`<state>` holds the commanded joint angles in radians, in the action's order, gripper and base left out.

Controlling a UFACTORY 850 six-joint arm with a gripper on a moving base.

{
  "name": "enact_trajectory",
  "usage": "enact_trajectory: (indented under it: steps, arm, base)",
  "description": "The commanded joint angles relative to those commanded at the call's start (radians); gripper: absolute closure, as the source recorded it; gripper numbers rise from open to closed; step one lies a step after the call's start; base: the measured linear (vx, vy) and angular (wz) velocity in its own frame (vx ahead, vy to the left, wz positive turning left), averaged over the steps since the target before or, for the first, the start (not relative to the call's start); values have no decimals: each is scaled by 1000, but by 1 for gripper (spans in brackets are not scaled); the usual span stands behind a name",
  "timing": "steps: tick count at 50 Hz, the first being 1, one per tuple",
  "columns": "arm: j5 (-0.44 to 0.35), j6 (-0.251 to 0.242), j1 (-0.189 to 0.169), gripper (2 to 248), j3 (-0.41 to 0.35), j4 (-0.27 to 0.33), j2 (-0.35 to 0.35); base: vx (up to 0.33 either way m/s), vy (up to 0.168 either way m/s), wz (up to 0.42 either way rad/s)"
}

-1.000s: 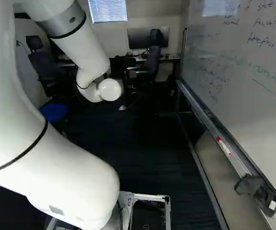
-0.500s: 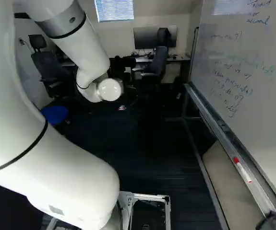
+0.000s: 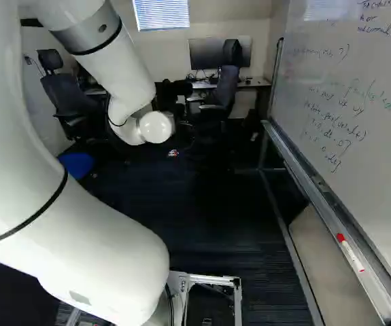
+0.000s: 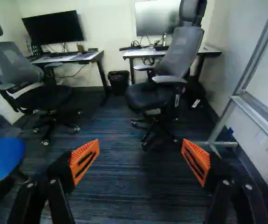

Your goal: Open the door and move inside

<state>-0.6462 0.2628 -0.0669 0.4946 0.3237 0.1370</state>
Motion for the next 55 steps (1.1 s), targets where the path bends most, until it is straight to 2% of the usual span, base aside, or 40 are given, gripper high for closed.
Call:
enact_trajectory:
  steps: [28, 55]
  arm:
    - [-25, -29, 7, 3, -46, -36, 16]
    - [-97, -112, 29, 3, -174, -138, 61]
  base:
    - [0, 0, 0]
    - [0, 0, 0]
